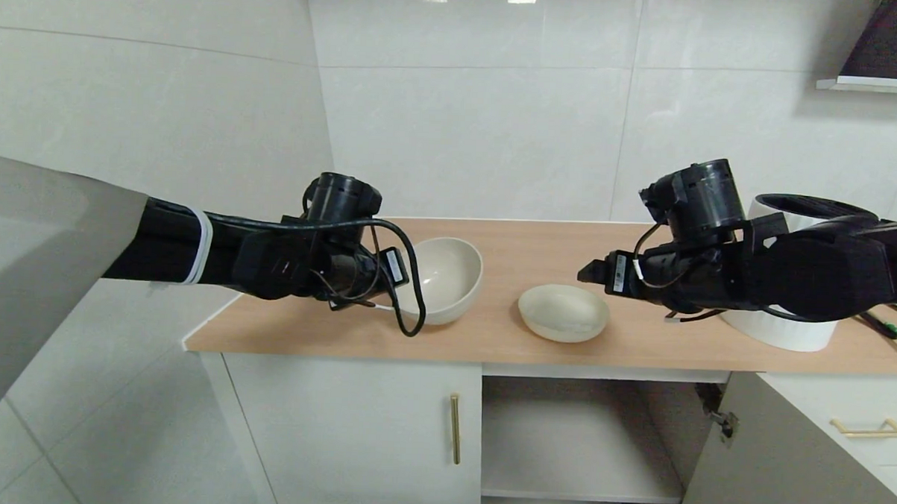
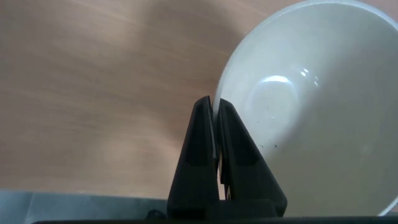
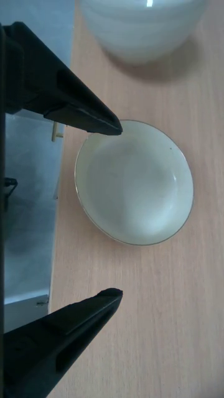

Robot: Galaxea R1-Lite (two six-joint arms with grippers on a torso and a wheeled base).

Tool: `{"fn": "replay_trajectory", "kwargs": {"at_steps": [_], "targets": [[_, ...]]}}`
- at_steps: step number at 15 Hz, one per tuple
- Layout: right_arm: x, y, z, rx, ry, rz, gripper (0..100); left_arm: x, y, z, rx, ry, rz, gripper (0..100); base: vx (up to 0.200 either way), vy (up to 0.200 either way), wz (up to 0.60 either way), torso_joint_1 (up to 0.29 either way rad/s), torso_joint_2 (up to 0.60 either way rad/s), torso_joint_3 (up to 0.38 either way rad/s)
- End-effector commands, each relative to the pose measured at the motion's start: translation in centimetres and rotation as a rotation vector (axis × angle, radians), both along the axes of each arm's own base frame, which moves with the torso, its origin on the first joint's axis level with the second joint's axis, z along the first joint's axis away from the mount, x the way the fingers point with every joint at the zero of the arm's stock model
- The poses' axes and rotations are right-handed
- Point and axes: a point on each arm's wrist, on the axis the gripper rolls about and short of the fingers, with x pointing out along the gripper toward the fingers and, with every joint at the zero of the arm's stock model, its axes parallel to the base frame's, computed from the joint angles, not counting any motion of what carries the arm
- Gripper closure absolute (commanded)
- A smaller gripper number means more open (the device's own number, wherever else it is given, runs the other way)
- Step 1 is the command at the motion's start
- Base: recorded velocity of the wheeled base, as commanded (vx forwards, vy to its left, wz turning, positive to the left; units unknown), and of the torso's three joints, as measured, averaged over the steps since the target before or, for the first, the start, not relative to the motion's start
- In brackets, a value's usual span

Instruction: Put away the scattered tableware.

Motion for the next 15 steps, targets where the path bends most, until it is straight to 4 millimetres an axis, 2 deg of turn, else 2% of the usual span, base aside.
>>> {"fn": "replay_trajectory", "kwargs": {"at_steps": [1, 6, 10, 15], "targets": [[0.3, 0.2, -0.5, -0.008, 0.011, -0.001, 0, -1.0, 0.4, 1.7, -0.009, -0.033, 0.003, 100, 0.000, 0.000, 0.00, 0.000, 0.00, 0.000], [2.8, 1.0, -3.9, -0.083, 0.059, -0.069, 0, -2.4, 0.8, 2.8, -0.011, -0.047, -0.009, 100, 0.000, 0.000, 0.00, 0.000, 0.00, 0.000], [4.5, 0.5, -6.0, -0.112, 0.098, -0.104, 0, -2.5, 0.8, 3.0, -0.014, -0.053, -0.009, 100, 0.000, 0.000, 0.00, 0.000, 0.00, 0.000], [5.1, 0.2, -6.6, -0.118, 0.110, -0.116, 0, -2.5, 0.8, 3.0, -0.014, -0.053, -0.009, 100, 0.000, 0.000, 0.00, 0.000, 0.00, 0.000]]}}
